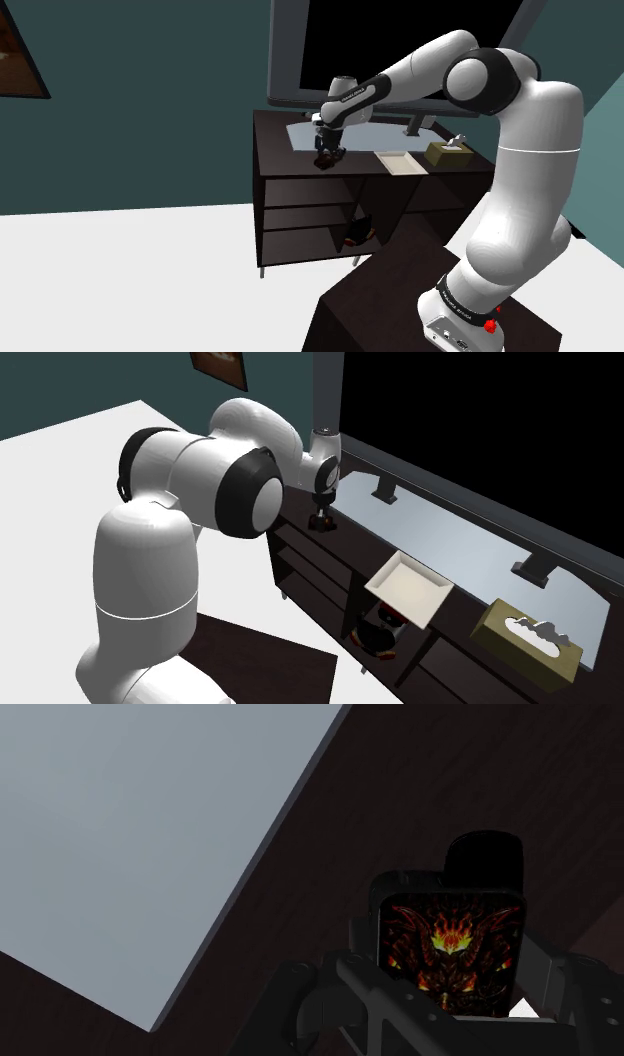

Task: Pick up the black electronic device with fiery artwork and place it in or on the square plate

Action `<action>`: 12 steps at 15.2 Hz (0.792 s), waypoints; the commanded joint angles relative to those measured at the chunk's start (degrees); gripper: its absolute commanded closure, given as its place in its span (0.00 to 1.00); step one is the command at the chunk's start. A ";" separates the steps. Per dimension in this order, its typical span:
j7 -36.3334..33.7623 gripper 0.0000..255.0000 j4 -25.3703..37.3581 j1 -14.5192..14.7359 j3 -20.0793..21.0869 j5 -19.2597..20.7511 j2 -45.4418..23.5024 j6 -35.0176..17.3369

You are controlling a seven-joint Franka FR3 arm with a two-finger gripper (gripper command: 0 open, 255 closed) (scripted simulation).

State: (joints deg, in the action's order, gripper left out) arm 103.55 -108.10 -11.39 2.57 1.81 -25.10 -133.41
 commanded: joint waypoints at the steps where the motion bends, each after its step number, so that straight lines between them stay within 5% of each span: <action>1: 0.07 1.00 0.32 -0.05 0.01 -0.05 0.69 1.15; 12: 0.31 1.00 2.61 -0.16 0.16 -0.38 5.31 8.05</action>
State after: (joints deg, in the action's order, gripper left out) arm 103.82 -105.60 -11.52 2.72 1.46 -20.28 -125.98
